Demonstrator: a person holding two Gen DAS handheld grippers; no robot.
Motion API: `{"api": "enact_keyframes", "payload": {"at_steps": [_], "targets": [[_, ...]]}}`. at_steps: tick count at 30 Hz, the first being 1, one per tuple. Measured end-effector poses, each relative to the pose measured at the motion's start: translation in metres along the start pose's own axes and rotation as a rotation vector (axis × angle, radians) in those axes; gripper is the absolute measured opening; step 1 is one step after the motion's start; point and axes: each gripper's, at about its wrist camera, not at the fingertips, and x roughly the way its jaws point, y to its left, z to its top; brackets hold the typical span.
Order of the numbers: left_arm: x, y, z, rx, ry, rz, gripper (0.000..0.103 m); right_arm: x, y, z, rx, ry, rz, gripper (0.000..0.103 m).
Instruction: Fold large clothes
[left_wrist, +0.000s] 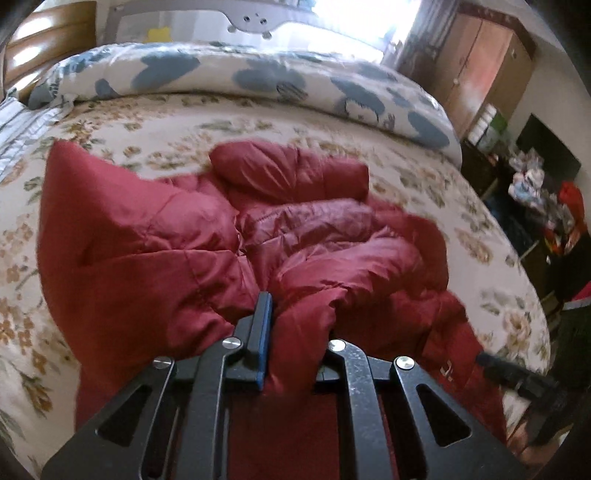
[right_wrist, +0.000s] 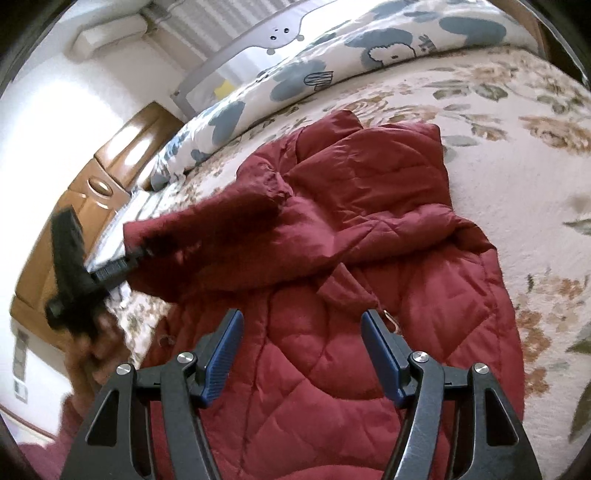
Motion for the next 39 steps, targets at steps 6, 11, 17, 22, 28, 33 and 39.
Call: {"api": "enact_keyframes", "payload": {"at_steps": [6,11,17,22,28,33,39], "targets": [[0.006,-0.008,-0.011,0.024,0.024,0.007,0.01,0.017,-0.008,0.038,0.059,-0.017,0.094,0.069],[0.006,-0.005,-0.009,0.012,0.032,-0.017,0.01,0.062,-0.018,0.075,0.149,0.026,0.197,0.069],[0.008,-0.005,-0.006,0.026,0.053,-0.036,0.013,0.121,-0.029,0.094,0.246,0.116,0.26,0.064],[0.004,-0.004,-0.007,0.02,0.087,-0.119,0.066,0.137,-0.023,0.096,0.257,0.137,0.3,0.018],[-0.012,-0.006,-0.013,0.019,0.061,-0.139,0.075,0.104,-0.012,0.098,0.176,0.048,0.255,0.011],[-0.022,0.006,-0.009,0.0,0.025,-0.11,0.075,0.06,-0.017,0.098,0.116,-0.063,0.168,0.009],[-0.016,0.031,0.009,-0.051,-0.005,-0.038,0.075,0.016,-0.039,0.08,0.095,-0.185,0.034,0.006]]}}
